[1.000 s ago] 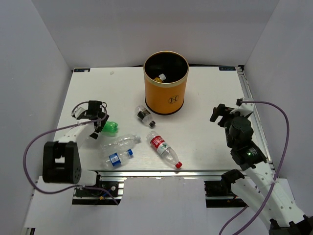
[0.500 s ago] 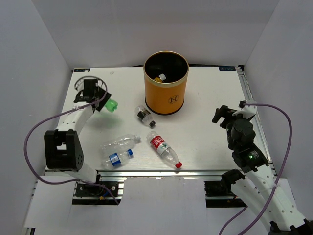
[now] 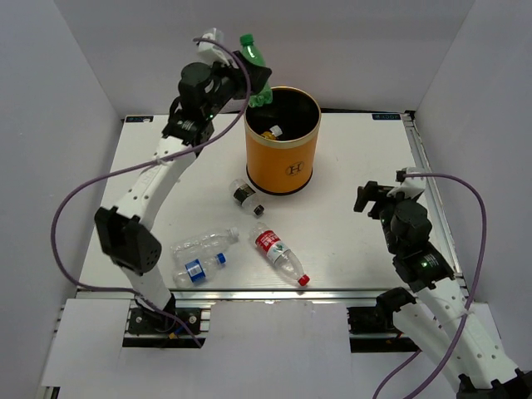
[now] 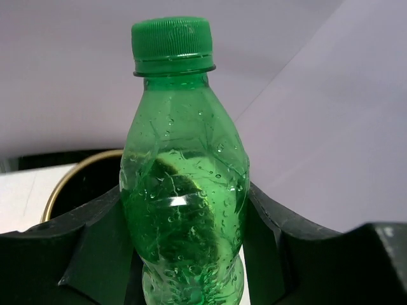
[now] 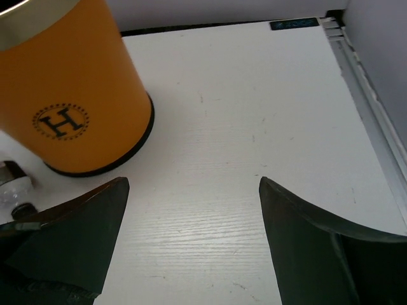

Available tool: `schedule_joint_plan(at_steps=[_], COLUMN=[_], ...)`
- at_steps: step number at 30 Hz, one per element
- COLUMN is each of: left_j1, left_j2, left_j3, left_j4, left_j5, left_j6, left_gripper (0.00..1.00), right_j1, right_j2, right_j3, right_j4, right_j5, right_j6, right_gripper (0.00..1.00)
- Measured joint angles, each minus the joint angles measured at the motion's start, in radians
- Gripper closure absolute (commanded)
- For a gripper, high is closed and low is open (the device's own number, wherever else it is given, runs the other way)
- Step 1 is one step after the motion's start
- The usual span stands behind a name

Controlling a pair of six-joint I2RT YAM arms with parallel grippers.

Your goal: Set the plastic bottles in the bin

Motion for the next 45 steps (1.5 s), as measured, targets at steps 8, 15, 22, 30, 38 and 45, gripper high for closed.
schedule_joint_plan(at_steps=[8,15,22,30,38,45], left_j1=[-0.068,-0.079,-0.079,-0.066,-0.060,-0.060], left_j2=[0.275,0.278,-0.090,-0.746,-0.748,-0.748], left_j3=[0.239,0.275,-0.087,-0.779,-0.916,-0.935], left_j4=[-0.104,-0.196,-0.178,-0.141,-0.463,-0.608], left_j5=[-0.016,-0.039,-0.216,-0.577,-0.676,-0.706], left_j6=[0.098,0.136,0.164,0.053,-0.232,-0.398], left_gripper=[0.02,0.02,0.02,0.02,0.02,0.02], right_j1=[-0.001,0.007,0.148,0.414,0.525,0.550], right_j2=[0.075,0.223,0.397,0.720,1.037,1.140], right_j3=[-0.003,-0.001,0.001,0.171,0.351,0.381], right_j4=[0.024,0.027,0.059,0.066,0.027,-0.073], right_j5=[-0.339,-0.711,-0.841,-0.722,-0.622,-0.571], right_j6=[-0.083,-0.126,-0.117,-0.137,-0.141,-0.109], right_gripper=[0.11,0.11,0.11,0.11,0.11,0.26])
